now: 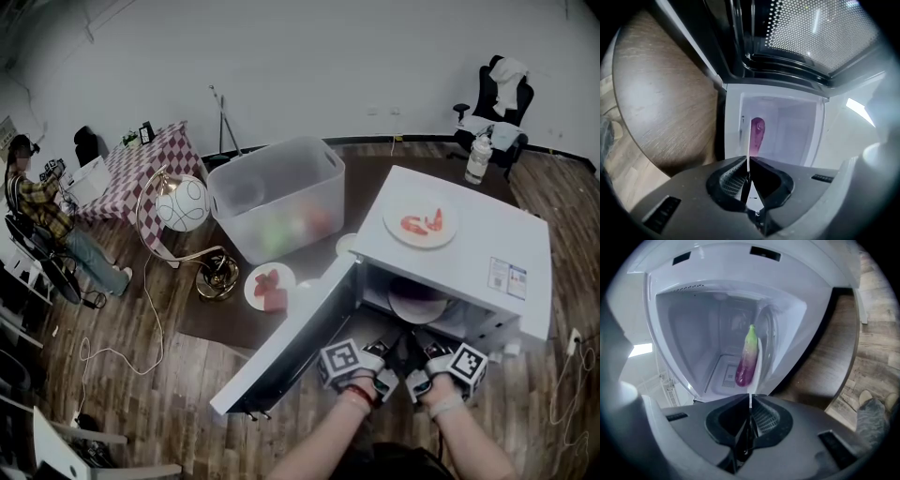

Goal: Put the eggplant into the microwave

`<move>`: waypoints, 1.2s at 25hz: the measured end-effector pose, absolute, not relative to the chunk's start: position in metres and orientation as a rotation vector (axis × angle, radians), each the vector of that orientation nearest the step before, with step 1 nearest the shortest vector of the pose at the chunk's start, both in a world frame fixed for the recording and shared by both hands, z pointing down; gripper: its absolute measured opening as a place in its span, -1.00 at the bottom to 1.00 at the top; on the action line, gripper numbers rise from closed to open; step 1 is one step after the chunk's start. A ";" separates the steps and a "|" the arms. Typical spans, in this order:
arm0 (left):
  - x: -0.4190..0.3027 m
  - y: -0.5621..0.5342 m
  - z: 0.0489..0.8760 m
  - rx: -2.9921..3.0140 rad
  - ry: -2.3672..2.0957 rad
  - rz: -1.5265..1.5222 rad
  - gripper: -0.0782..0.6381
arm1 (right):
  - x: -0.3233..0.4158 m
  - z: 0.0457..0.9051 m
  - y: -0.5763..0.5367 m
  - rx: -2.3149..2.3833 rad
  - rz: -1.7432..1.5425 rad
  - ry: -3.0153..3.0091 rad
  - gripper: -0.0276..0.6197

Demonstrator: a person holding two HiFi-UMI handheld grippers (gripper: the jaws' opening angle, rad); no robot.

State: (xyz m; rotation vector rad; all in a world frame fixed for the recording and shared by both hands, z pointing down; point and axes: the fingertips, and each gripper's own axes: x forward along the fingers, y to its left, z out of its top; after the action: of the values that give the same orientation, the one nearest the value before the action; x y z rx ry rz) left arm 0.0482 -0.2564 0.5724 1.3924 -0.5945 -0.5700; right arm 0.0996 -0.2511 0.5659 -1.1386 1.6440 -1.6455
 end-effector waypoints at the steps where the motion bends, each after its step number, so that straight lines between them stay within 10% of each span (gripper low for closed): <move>1: 0.048 -0.255 0.571 1.394 -0.596 -0.574 -0.74 | 0.099 0.564 -0.250 -1.130 -1.642 1.653 -0.85; 30: 0.044 -0.200 0.555 1.721 -0.774 -0.440 -0.78 | 0.082 0.536 -0.192 -0.909 -1.549 2.056 -0.91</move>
State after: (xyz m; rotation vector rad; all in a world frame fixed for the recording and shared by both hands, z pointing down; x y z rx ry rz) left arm 0.0437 -0.1999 0.5551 1.7211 -0.7743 -0.4402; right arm 0.0818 -0.1920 0.5365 -0.9094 2.0562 -1.5494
